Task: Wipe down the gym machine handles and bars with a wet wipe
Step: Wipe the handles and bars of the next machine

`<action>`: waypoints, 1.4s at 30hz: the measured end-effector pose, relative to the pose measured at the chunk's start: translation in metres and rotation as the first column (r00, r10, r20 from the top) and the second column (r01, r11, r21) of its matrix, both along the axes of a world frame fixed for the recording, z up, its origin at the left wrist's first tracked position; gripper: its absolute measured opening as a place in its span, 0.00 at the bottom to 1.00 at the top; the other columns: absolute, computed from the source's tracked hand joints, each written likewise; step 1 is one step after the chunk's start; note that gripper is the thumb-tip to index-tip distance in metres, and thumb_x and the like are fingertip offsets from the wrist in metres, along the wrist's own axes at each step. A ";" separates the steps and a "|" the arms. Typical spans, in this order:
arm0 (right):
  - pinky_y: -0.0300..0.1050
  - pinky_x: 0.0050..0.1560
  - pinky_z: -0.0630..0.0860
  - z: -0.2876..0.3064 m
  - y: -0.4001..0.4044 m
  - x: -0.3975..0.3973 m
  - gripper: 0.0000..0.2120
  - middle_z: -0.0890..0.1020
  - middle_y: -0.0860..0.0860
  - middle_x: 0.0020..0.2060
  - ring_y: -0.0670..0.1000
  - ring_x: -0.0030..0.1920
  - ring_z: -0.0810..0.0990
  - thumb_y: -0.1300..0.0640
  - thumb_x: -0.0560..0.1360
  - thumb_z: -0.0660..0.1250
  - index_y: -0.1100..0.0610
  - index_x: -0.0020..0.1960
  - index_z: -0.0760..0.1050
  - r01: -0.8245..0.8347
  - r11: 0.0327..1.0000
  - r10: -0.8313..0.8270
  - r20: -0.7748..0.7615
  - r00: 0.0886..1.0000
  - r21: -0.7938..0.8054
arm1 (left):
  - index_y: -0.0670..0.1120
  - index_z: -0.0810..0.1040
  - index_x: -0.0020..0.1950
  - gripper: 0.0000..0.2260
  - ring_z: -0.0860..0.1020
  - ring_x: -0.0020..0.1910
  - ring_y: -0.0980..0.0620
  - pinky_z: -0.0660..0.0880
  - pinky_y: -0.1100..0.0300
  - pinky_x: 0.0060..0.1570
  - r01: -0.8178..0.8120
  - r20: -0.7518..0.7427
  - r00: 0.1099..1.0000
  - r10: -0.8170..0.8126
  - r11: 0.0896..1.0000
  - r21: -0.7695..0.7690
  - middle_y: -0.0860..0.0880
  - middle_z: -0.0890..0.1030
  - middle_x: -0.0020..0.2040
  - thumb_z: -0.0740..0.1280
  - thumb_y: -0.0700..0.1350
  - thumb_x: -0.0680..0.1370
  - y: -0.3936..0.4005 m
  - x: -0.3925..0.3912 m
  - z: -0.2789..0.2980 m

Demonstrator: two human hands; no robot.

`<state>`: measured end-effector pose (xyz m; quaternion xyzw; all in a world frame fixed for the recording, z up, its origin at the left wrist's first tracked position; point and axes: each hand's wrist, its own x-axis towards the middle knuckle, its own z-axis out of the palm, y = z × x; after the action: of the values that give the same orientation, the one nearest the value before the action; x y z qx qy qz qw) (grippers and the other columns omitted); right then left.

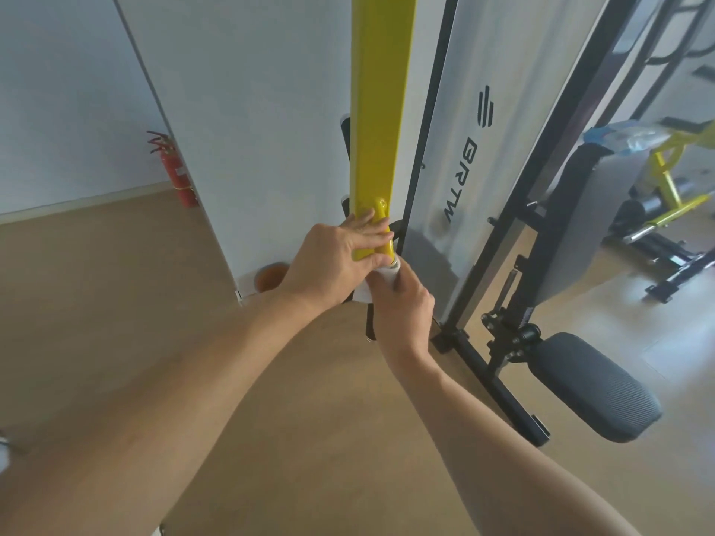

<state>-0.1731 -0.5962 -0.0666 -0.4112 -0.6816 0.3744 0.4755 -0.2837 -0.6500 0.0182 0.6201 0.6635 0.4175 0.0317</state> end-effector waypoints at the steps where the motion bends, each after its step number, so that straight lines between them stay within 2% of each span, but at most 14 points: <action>1: 0.33 0.31 0.69 -0.004 -0.002 0.000 0.06 0.78 0.40 0.30 0.43 0.32 0.75 0.41 0.74 0.67 0.43 0.47 0.77 -0.002 1.000 0.002 0.004 1.000 -0.021 | 0.47 0.81 0.64 0.19 0.69 0.70 0.62 0.61 0.65 0.73 -0.005 -0.006 1.000 0.005 1.000 0.002 0.52 0.79 0.66 0.76 0.45 0.73 0.000 0.001 -0.001; 6: 0.41 0.34 0.69 -0.046 -0.007 0.011 0.08 0.79 0.42 0.36 0.49 0.38 0.78 0.47 0.75 0.70 0.50 0.50 0.75 -0.034 0.992 0.071 0.319 0.945 -0.120 | 0.45 0.80 0.64 0.19 0.71 0.72 0.55 0.64 0.56 0.74 -0.010 -0.004 1.000 0.010 1.000 -0.008 0.50 0.79 0.66 0.76 0.44 0.74 0.000 0.001 0.001; 12: 0.33 0.34 0.69 -0.026 -0.004 0.002 0.13 0.82 0.37 0.37 0.40 0.40 0.80 0.38 0.72 0.66 0.41 0.54 0.76 0.040 0.997 -0.028 0.151 0.988 -0.073 | 0.46 0.80 0.64 0.19 0.71 0.72 0.55 0.65 0.53 0.74 -0.003 -0.004 1.000 0.003 1.000 0.002 0.50 0.78 0.66 0.76 0.44 0.73 -0.002 0.002 -0.002; 17: 0.41 0.33 0.67 -0.061 -0.012 0.024 0.10 0.80 0.41 0.39 0.50 0.43 0.81 0.50 0.77 0.69 0.49 0.57 0.76 -0.055 0.982 0.126 0.411 0.903 -0.182 | 0.45 0.80 0.65 0.19 0.71 0.72 0.53 0.65 0.50 0.74 -0.012 0.007 1.000 0.012 1.000 -0.021 0.49 0.78 0.67 0.76 0.44 0.74 0.002 0.004 0.000; 21: 0.33 0.29 0.70 -0.033 -0.005 0.015 0.11 0.81 0.32 0.38 0.38 0.38 0.80 0.42 0.74 0.66 0.41 0.56 0.75 -0.018 0.996 0.034 0.189 0.981 -0.085 | 0.46 0.81 0.64 0.19 0.71 0.72 0.53 0.65 0.51 0.74 0.005 0.003 1.000 -0.005 1.000 -0.016 0.50 0.79 0.66 0.76 0.44 0.74 0.001 0.004 -0.001; 23: 0.33 0.32 0.75 -0.028 0.002 0.014 0.12 0.82 0.36 0.38 0.42 0.37 0.82 0.40 0.74 0.66 0.40 0.56 0.75 -0.039 0.997 0.045 0.099 0.994 -0.061 | 0.46 0.80 0.64 0.19 0.72 0.72 0.53 0.66 0.52 0.74 0.007 0.004 1.000 -0.007 1.000 -0.008 0.50 0.79 0.66 0.76 0.43 0.74 0.001 0.005 -0.002; 25: 0.35 0.32 0.73 -0.040 0.004 0.020 0.08 0.80 0.40 0.35 0.43 0.36 0.80 0.44 0.74 0.67 0.43 0.52 0.74 -0.107 0.990 0.122 0.182 0.976 -0.090 | 0.45 0.80 0.64 0.19 0.72 0.72 0.52 0.66 0.51 0.74 -0.002 0.006 1.000 0.002 1.000 -0.005 0.49 0.78 0.66 0.76 0.43 0.74 0.001 0.008 -0.002; 27: 0.30 0.28 0.66 -0.064 0.005 0.029 0.05 0.78 0.41 0.34 0.41 0.35 0.78 0.49 0.75 0.70 0.45 0.48 0.74 -0.166 0.972 0.219 0.375 0.901 -0.169 | 0.45 0.80 0.64 0.19 0.72 0.71 0.52 0.65 0.51 0.74 -0.010 0.021 1.000 0.010 1.000 0.000 0.49 0.78 0.66 0.76 0.43 0.74 0.002 0.006 -0.002; 30: 0.35 0.26 0.66 -0.087 0.013 0.038 0.04 0.79 0.43 0.33 0.43 0.32 0.77 0.50 0.76 0.70 0.49 0.47 0.77 -0.152 0.942 0.299 0.544 0.784 -0.300 | 0.46 0.80 0.65 0.19 0.71 0.72 0.54 0.66 0.51 0.73 0.011 0.020 1.000 -0.011 1.000 0.003 0.50 0.78 0.67 0.75 0.44 0.75 0.000 0.003 -0.006; 33: 0.41 0.28 0.76 -0.096 0.013 0.041 0.09 0.80 0.45 0.31 0.44 0.30 0.79 0.50 0.76 0.69 0.52 0.38 0.76 -0.169 0.814 0.529 0.591 0.609 -0.555 | 0.47 0.78 0.68 0.17 0.69 0.73 0.57 0.67 0.52 0.73 0.031 0.059 0.998 -0.034 0.998 0.047 0.53 0.75 0.71 0.70 0.45 0.79 -0.005 0.001 -0.017; 35: 0.36 0.25 0.68 -0.098 -0.006 0.037 0.14 0.76 0.44 0.29 0.44 0.27 0.74 0.48 0.75 0.69 0.54 0.35 0.73 -0.225 0.715 0.672 0.564 0.480 -0.662 | 0.48 0.74 0.72 0.18 0.67 0.74 0.58 0.66 0.54 0.73 0.033 0.055 0.998 -0.037 0.997 0.068 0.55 0.70 0.75 0.66 0.47 0.82 -0.012 0.000 -0.029; 38: 0.40 0.29 0.67 -0.084 -0.036 0.014 0.15 0.77 0.46 0.30 0.45 0.29 0.72 0.44 0.72 0.66 0.56 0.42 0.77 -0.381 0.680 0.687 0.363 0.630 -0.626 | 0.48 0.70 0.76 0.21 0.66 0.75 0.59 0.64 0.61 0.73 -0.062 0.027 0.998 0.059 0.992 0.107 0.55 0.64 0.79 0.64 0.49 0.83 -0.035 -0.001 -0.052; 40: 0.37 0.29 0.69 -0.065 -0.042 -0.008 0.17 0.79 0.44 0.30 0.41 0.28 0.72 0.41 0.70 0.65 0.54 0.44 0.78 -0.403 0.730 0.619 0.286 0.731 -0.552 | 0.46 0.72 0.74 0.20 0.68 0.74 0.57 0.67 0.56 0.71 -0.177 0.169 0.973 0.156 0.977 0.116 0.52 0.68 0.77 0.66 0.48 0.82 -0.052 -0.005 -0.070; 42: 0.36 0.27 0.68 -0.049 -0.043 -0.029 0.15 0.79 0.41 0.27 0.39 0.26 0.71 0.41 0.74 0.68 0.54 0.41 0.79 -0.385 0.751 0.578 0.251 0.777 -0.537 | 0.46 0.75 0.71 0.19 0.73 0.70 0.57 0.71 0.55 0.67 -0.351 0.377 0.876 0.301 0.933 0.071 0.51 0.75 0.72 0.68 0.47 0.81 -0.067 -0.019 -0.085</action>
<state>-0.2018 -0.6396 -0.1155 -0.3842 -0.7402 0.5429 0.0988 -0.3024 -0.7165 -0.0672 0.4127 0.7111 0.5679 0.0390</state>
